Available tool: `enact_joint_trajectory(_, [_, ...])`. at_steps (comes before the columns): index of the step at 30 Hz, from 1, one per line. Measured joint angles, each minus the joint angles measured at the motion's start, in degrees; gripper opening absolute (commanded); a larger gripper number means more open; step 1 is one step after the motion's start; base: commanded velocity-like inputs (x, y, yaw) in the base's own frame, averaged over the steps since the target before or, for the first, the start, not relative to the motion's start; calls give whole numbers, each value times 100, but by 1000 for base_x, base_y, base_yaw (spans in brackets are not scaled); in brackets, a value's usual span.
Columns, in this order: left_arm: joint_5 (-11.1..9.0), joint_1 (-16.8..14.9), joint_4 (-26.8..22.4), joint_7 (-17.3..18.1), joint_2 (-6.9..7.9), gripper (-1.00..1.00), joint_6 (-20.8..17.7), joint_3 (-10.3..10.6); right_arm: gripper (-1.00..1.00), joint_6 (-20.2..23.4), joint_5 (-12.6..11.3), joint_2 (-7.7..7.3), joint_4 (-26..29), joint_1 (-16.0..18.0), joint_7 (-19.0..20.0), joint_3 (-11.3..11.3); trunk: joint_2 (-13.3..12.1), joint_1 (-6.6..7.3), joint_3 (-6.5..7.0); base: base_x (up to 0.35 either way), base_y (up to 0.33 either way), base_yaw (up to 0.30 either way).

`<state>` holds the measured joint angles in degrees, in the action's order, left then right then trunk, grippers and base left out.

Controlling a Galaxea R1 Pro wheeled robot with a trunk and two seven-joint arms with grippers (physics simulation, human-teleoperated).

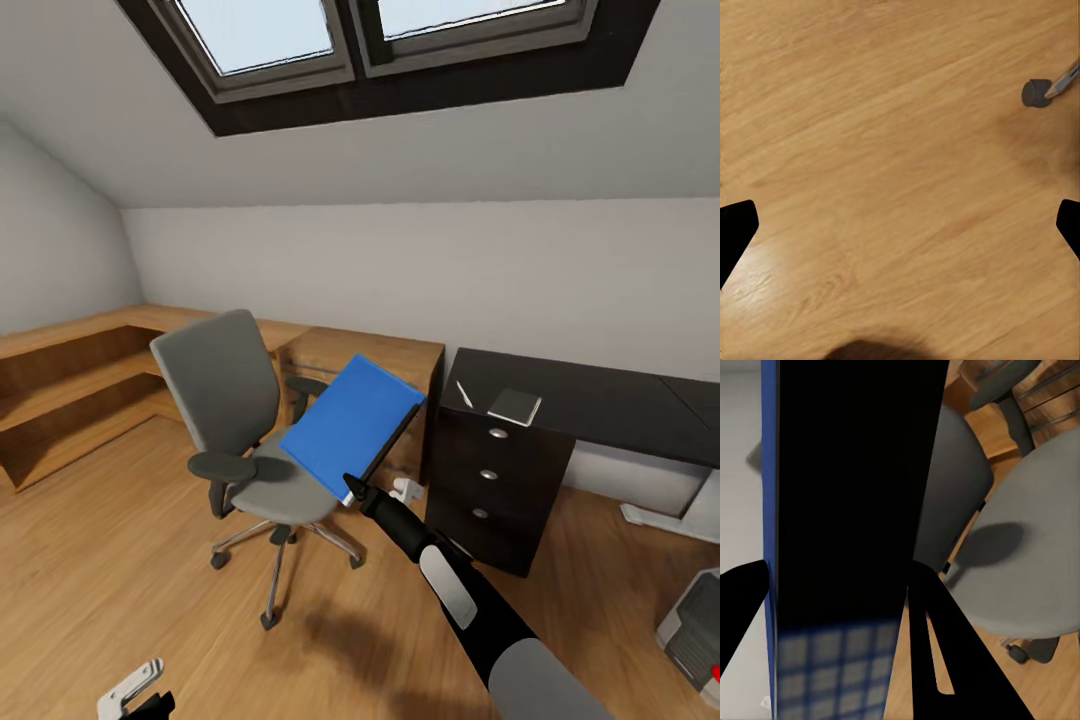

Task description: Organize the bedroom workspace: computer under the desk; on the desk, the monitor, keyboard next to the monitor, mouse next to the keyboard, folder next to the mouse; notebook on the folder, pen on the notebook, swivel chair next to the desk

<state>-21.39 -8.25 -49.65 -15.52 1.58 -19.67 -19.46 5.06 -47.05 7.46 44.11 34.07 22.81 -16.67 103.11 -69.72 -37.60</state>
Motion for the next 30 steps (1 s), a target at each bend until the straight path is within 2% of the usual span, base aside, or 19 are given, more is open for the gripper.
enact_joint_trajectory(9, [2,0,65,4,8,100,78,68,-100,19,-22,6,-8,0,-10,-13,-361,198,162,0,0,0])
enact_joint_trajectory(26, [11,0,70,4,34,100,93,67,-100,33,-17,-25,-28,0,-8,4,-1043,571,467,0,0,-1])
enact_joint_trajectory(30, [9,-1,71,-1,34,100,97,57,-100,29,-4,-27,-26,-7,-8,5,-1204,659,541,0,0,-122])
